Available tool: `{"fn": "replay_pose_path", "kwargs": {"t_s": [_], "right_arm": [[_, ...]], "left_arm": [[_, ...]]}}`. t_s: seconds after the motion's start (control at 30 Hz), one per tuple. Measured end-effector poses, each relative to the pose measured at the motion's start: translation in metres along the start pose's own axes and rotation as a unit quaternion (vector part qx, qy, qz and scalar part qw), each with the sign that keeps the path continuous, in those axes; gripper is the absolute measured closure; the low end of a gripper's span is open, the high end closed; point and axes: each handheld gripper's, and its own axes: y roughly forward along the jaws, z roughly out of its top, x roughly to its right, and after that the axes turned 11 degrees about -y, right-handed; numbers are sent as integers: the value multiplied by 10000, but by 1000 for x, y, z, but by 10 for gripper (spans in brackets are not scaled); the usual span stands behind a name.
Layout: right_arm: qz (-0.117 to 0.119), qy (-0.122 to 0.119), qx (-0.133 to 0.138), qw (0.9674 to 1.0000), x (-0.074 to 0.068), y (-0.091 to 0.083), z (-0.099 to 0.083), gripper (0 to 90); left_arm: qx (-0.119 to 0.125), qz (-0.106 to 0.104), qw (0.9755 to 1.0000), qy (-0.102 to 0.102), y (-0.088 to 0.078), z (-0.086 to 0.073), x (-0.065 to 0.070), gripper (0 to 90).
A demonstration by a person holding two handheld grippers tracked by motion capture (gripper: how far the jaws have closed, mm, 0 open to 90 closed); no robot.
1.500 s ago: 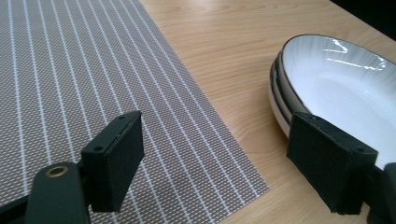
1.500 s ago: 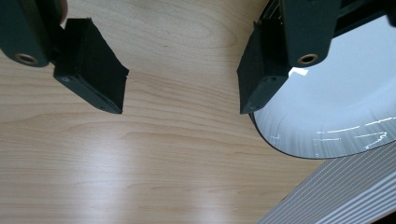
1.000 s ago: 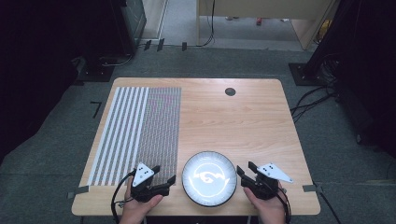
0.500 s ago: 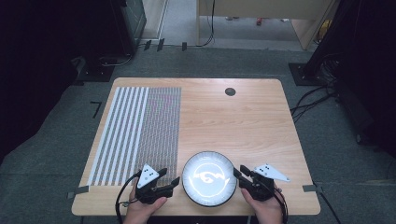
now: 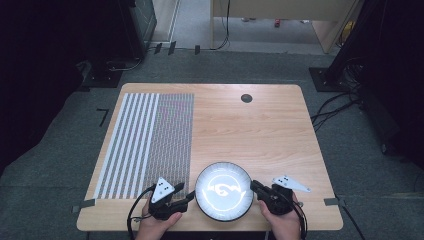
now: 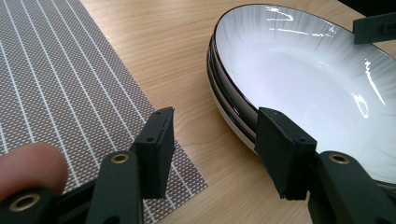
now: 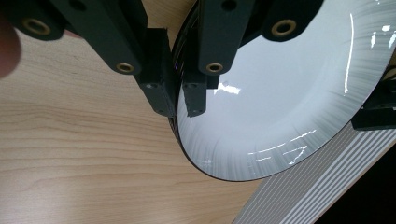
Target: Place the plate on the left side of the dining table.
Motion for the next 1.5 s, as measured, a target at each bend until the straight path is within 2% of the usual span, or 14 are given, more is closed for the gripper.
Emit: {"fn": "replay_pose_path", "kwargs": {"t_s": [0.27,0.4,0.47,0.5,0.6,0.8,0.9,0.93,0.97,1.07,1.27,1.3,1.4,1.5], "right_arm": [[-104,32,29,9999,-1,0,0,841],[-11,136,-17,9999,0,-1,0,847],[7,154,-14,9999,0,-1,0,841],[47,202,-21,9998,0,-1,0,797],[71,200,-4,9998,-1,-1,0,786],[-325,-9,5,9995,-10,0,-1,816],[-706,-224,39,9972,-21,1,-3,817],[-706,-224,39,9972,-21,1,-3,817],[-989,-389,23,9943,-27,3,-3,845],[-1142,-464,26,9924,-31,4,-3,851],[-1112,-217,153,9934,-29,3,-2,890],[-1198,-286,254,9921,-30,1,0,900],[-1254,-392,166,9912,-33,1,1,900],[-1073,-175,176,9939,-28,0,1,900]], "left_arm": [[57,66,10000,34,-1,0,0,470],[154,35,9999,-54,-4,1,-2,470],[189,-70,9996,-187,-6,2,-4,463],[200,-264,9989,-340,-7,3,-6,462],[155,-378,9984,-387,-6,3,-6,454],[133,-331,9989,-311,-4,1,1,474],[168,-227,9994,-204,-4,0,4,475],[168,-227,9994,-204,-4,0,4,477],[182,-168,9996,-135,-5,-1,6,480],[202,-139,9997,-97,-5,-1,7,482],[259,-85,9996,-107,-5,-1,6,459],[259,-71,9996,-125,-5,0,6,448],[262,-43,9994,-216,-5,0,4,411],[258,-39,9995,-192,-5,0,4,417]]}}
